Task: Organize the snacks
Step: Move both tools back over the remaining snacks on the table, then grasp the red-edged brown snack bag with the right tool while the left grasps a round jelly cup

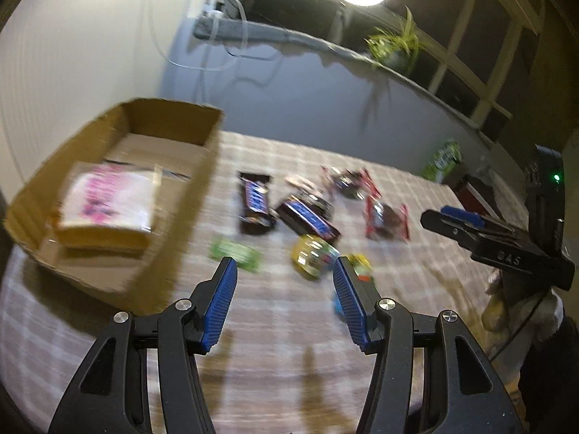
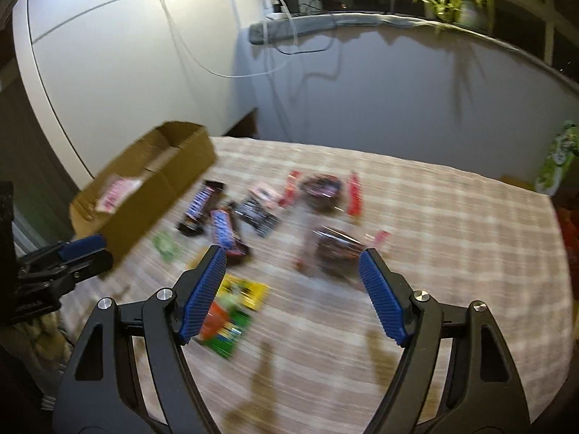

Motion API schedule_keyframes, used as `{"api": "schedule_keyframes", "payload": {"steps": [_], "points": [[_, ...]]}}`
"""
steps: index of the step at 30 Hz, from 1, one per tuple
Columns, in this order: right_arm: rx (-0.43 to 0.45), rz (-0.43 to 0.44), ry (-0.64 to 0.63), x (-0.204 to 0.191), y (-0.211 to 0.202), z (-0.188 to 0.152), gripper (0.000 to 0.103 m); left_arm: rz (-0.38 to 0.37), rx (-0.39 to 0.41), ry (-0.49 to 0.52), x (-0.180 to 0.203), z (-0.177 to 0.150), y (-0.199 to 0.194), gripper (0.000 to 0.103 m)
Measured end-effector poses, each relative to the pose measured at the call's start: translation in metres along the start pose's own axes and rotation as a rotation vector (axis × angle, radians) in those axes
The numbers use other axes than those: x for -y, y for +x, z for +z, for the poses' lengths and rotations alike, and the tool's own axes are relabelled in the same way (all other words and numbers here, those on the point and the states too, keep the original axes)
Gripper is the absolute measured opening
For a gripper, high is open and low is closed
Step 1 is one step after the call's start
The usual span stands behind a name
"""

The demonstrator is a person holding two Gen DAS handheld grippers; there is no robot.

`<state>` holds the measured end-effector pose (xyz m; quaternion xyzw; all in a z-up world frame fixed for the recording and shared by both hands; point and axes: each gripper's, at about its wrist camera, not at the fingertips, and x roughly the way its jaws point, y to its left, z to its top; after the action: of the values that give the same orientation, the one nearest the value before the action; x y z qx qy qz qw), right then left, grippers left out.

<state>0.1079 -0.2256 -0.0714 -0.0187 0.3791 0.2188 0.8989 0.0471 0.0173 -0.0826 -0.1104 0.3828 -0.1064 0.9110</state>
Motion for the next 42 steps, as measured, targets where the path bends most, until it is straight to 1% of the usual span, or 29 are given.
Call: {"api": "schedule_keyframes", "payload": {"steps": [3, 9, 17, 20, 23, 28, 29, 30, 34, 39, 42], "points": [[-0.011, -0.040, -0.003, 0.015, 0.000, -0.010, 0.079, -0.032, -0.032, 0.024, 0.015, -0.007, 0.009, 0.055], [-0.039, -0.042, 0.000, 0.036, 0.014, -0.018, 0.079, -0.065, -0.093, 0.071, 0.036, -0.018, 0.029, 0.055], [-0.074, -0.047, -0.069, 0.033, 0.048, -0.007, 0.079, -0.034, -0.136, 0.104, 0.044, -0.024, 0.049, 0.055], [-0.109, -0.035, -0.086, 0.031, 0.067, -0.002, 0.079, -0.027, -0.145, 0.114, 0.046, -0.025, 0.054, 0.054], [-0.128, -0.042, -0.100, 0.030, 0.082, 0.001, 0.079, -0.025, -0.153, 0.126, 0.049, -0.026, 0.060, 0.055], [-0.142, -0.041, -0.120, 0.024, 0.094, 0.004, 0.079, -0.016, -0.153, 0.151, 0.054, -0.026, 0.066, 0.054], [-0.147, -0.042, -0.125, 0.023, 0.096, 0.004, 0.079, -0.017, -0.152, 0.158, 0.055, -0.026, 0.067, 0.052], [-0.151, -0.040, -0.127, 0.022, 0.098, 0.004, 0.079, -0.016, -0.152, 0.166, 0.056, -0.026, 0.068, 0.048], [-0.159, -0.032, -0.129, 0.021, 0.102, 0.004, 0.078, -0.011, -0.146, 0.181, 0.057, -0.027, 0.068, 0.036], [-0.156, -0.021, -0.120, 0.022, 0.101, 0.002, 0.071, -0.011, -0.144, 0.180, 0.055, -0.028, 0.068, 0.034], [-0.151, -0.016, -0.121, 0.021, 0.100, 0.001, 0.063, -0.010, -0.141, 0.179, 0.054, -0.028, 0.067, 0.033]]}}
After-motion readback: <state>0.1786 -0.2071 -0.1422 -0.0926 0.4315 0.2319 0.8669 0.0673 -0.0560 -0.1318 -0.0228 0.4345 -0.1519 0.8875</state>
